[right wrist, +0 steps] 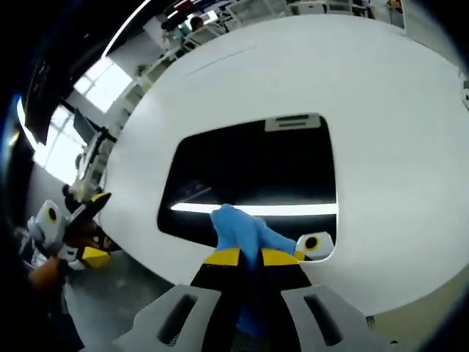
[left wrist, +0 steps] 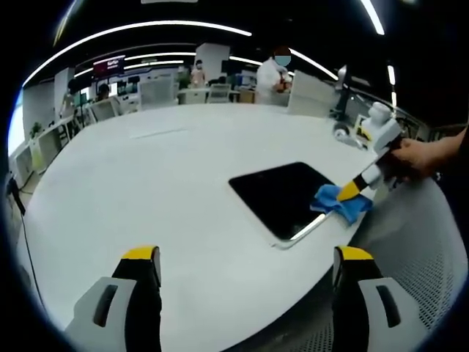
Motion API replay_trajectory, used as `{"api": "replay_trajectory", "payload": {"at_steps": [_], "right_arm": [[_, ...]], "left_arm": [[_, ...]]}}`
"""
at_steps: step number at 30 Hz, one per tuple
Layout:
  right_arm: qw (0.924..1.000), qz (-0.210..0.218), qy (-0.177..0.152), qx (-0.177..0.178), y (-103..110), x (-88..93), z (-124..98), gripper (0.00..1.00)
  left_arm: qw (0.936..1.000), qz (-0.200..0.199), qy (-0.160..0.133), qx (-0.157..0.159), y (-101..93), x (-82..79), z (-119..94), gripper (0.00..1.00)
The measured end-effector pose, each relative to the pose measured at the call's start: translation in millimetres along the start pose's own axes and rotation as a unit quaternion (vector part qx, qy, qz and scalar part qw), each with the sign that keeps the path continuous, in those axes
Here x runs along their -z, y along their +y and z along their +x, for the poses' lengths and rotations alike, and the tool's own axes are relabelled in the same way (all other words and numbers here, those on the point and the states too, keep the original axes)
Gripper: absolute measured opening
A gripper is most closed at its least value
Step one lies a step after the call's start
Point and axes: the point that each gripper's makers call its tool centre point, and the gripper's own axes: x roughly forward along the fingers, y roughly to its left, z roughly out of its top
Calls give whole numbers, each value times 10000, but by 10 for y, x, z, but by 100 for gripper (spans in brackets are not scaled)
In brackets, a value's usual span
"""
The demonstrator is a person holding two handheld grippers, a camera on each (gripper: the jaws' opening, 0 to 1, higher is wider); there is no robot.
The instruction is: Wipe the mirror surface with the cleaning cloth until all visible marks leave the cleaned area.
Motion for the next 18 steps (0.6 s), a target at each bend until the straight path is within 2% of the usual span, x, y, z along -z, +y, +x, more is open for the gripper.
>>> {"api": "replay_trajectory", "payload": {"at_steps": [8, 18], "right_arm": [[9999, -143, -29, 30, 3, -3, -7, 4], [9999, -89, -30, 91, -38, -18, -32, 4]], "left_arm": [[10000, -9, -2, -9, 4, 1, 1, 98], [10000, 3, 11, -9, 6, 5, 2, 98]]}}
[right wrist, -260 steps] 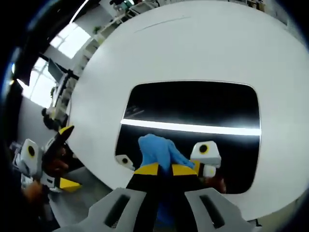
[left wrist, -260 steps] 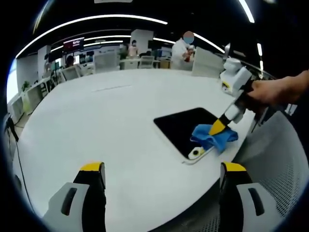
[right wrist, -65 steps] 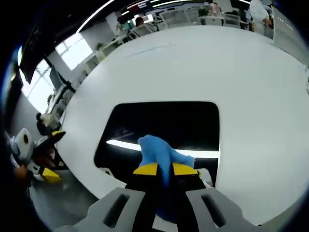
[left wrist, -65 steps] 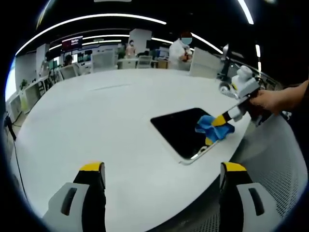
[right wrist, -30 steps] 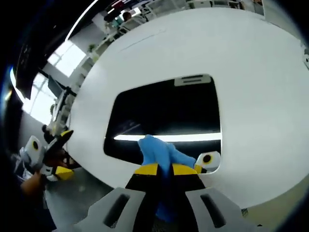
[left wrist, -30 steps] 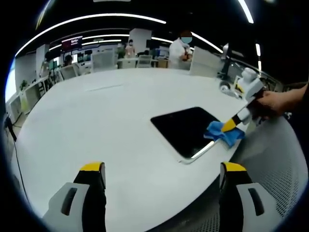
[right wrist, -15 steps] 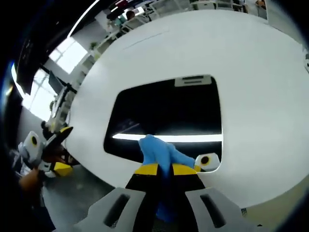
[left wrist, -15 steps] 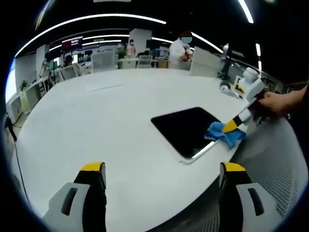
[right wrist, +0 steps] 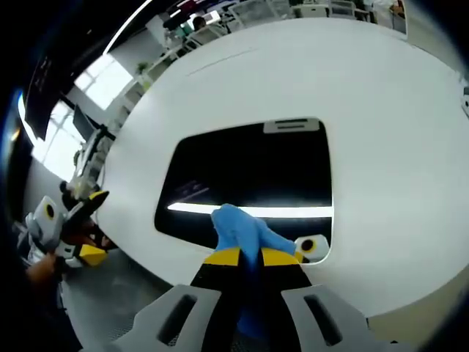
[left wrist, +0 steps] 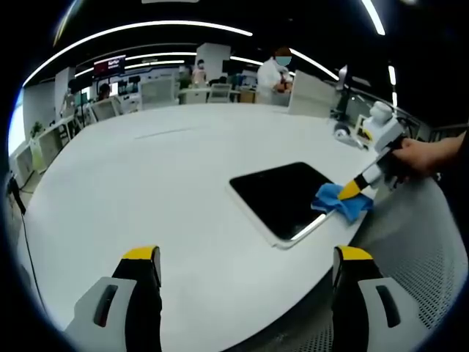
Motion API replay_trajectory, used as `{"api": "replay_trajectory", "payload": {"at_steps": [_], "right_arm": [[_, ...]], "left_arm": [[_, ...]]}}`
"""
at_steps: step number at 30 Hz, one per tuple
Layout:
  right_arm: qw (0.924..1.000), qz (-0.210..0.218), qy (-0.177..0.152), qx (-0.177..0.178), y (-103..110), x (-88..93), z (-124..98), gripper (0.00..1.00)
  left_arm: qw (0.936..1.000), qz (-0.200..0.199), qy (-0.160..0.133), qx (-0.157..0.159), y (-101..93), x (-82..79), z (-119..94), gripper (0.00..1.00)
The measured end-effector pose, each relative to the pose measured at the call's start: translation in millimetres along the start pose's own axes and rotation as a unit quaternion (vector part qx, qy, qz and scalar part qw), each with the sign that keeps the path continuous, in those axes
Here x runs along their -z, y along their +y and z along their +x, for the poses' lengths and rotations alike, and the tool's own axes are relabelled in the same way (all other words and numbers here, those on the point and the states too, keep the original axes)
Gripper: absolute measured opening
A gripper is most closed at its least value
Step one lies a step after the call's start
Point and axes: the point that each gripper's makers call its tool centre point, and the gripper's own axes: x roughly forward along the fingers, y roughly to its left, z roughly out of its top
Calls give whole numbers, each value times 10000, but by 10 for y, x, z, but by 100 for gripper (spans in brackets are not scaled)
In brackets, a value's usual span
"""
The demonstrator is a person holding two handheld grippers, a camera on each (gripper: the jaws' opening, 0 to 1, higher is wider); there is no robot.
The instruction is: Wipe the mirror surface with the cleaning cloth until all visible marks leave the cleaned area.
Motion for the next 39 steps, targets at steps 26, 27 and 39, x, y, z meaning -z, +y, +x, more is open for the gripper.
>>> {"api": "replay_trajectory", "payload": {"at_steps": [26, 27, 39], "right_arm": [[9997, 85, 139, 206, -216, 10, -75, 4], [9996, 100, 137, 213, -229, 9, -80, 4], [9993, 195, 107, 296, -365, 14, -128, 4]], "left_arm": [[10000, -15, -13, -30, 14, -5, -1, 97], [10000, -16, -13, -34, 16, -5, -1, 97], [10000, 7, 14, -11, 7, 3, 2, 97]]}}
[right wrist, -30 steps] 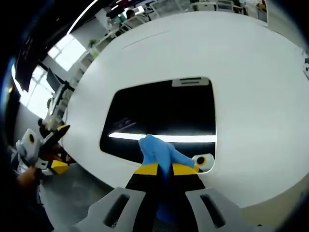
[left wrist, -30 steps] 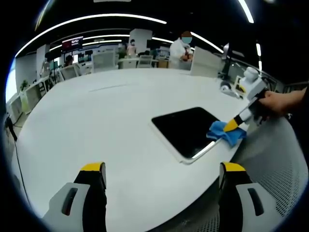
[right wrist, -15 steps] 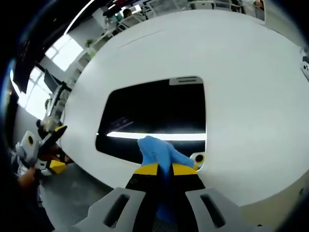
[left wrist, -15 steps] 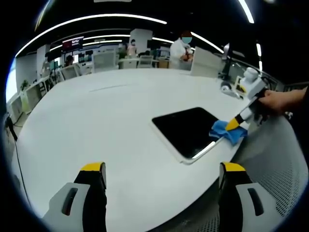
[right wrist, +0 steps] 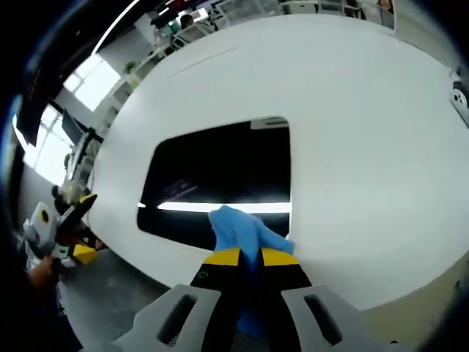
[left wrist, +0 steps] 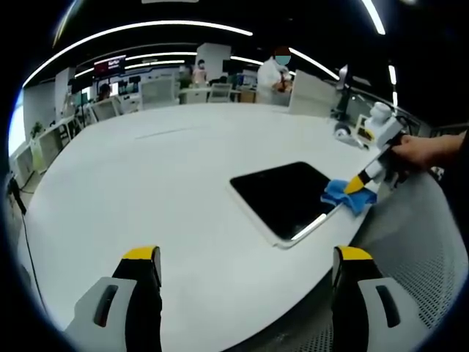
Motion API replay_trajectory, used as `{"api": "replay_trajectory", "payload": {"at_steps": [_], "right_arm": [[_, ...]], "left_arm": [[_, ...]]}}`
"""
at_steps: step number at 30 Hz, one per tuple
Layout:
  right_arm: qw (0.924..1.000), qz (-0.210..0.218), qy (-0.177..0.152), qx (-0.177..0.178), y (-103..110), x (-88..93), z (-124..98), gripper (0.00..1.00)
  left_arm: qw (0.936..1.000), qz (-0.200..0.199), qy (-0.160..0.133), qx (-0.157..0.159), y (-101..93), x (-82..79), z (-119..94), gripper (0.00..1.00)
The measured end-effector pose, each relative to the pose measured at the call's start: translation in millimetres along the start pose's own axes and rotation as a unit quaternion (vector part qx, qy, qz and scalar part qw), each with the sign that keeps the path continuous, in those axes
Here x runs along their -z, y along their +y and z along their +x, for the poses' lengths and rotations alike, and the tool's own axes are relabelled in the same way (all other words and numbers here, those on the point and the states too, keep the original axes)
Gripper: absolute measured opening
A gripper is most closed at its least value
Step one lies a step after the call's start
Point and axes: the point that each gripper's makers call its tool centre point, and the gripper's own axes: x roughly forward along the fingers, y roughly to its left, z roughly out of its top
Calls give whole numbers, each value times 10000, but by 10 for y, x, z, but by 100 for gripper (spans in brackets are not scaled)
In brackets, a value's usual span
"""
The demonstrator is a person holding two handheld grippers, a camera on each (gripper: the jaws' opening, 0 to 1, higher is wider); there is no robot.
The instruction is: Wipe the mirror surface with the cleaning cloth until all visible marks leave the cleaned area.
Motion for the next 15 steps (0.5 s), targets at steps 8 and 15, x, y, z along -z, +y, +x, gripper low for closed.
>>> {"api": "replay_trajectory", "payload": {"at_steps": [8, 15], "right_arm": [[9999, 33, -55, 113, -81, 3, -41, 4], [9999, 40, -71, 135, -97, 4, -45, 4]], "left_arm": [[10000, 15, 13, 10, -2, 4, 5, 97], [10000, 33, 20, 19, -10, 3, 1, 97]]}}
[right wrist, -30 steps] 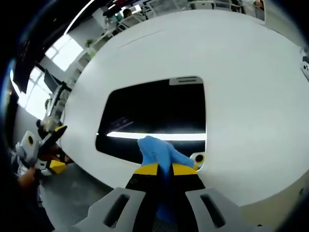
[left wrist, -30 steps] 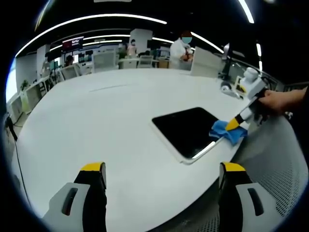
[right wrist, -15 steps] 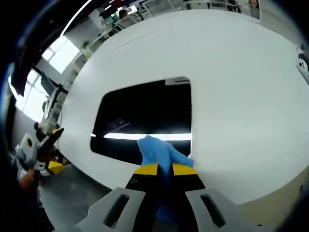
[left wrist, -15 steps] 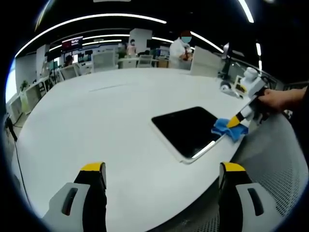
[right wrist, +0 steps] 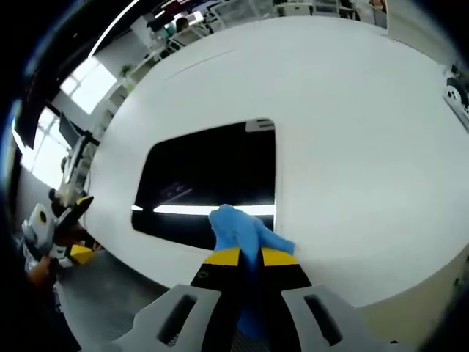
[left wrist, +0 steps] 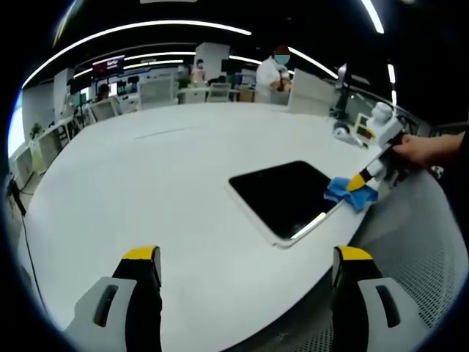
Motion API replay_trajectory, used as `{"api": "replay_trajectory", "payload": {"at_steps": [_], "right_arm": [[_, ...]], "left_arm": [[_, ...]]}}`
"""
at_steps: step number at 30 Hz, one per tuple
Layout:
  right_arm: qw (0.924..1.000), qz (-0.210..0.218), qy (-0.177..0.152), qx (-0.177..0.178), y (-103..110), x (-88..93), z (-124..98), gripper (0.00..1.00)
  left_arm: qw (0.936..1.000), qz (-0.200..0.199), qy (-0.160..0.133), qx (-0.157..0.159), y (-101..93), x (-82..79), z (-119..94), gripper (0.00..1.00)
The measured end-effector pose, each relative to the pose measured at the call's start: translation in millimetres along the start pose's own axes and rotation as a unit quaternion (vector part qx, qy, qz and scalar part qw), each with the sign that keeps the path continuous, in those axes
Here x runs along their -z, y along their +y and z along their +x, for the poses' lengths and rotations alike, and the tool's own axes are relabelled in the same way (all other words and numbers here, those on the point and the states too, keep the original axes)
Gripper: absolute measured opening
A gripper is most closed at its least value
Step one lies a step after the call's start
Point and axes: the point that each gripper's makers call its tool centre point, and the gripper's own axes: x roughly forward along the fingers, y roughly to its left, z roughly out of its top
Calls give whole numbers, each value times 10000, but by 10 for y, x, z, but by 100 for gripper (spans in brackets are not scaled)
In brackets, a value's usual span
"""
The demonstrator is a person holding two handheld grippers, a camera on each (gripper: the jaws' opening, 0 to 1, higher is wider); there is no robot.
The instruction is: Wipe the mirror surface with the cleaning cloth until all visible marks leave the cleaned area.
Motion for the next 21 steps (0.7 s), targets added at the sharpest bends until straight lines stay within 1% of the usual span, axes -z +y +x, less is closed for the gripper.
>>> {"api": "replay_trajectory", "payload": {"at_steps": [5, 14, 21], "right_arm": [[9998, -2, -116, 140, -39, -42, 11, 4], [9998, -86, -90, 183, -42, -48, 29, 4], [9997, -106, -103, 206, -42, -91, 48, 4]], "left_arm": [[10000, 3, 3, 1, 0, 2, 0, 98], [10000, -2, 4, 5, 0, 3, 3, 98], [10000, 0, 1, 11, -2, 3, 4, 98]]}}
